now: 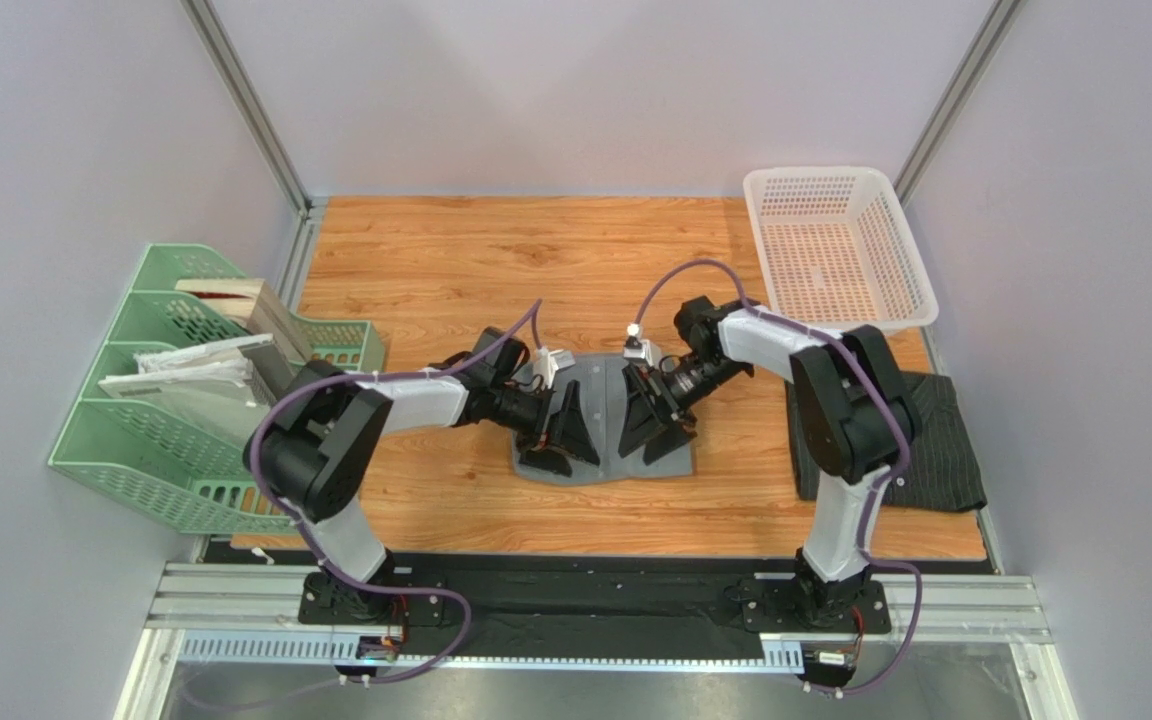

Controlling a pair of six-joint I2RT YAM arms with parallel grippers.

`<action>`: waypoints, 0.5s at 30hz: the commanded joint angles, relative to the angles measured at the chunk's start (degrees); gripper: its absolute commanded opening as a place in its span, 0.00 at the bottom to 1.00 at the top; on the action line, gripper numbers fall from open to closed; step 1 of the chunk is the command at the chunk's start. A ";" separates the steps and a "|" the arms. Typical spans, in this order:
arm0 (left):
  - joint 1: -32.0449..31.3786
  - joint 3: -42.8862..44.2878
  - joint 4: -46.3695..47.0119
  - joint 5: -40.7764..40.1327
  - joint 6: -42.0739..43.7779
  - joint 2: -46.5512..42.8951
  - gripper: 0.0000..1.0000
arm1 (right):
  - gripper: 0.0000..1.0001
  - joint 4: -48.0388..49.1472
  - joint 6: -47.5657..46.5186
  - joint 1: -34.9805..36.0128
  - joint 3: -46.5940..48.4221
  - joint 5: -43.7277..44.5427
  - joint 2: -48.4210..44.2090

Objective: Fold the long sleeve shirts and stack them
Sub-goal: Fold the shirt

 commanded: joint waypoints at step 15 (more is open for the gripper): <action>10.41 14.57 -23.97 -1.88 25.86 7.99 0.99 | 1.00 -0.32 -1.57 -9.86 6.03 5.96 9.31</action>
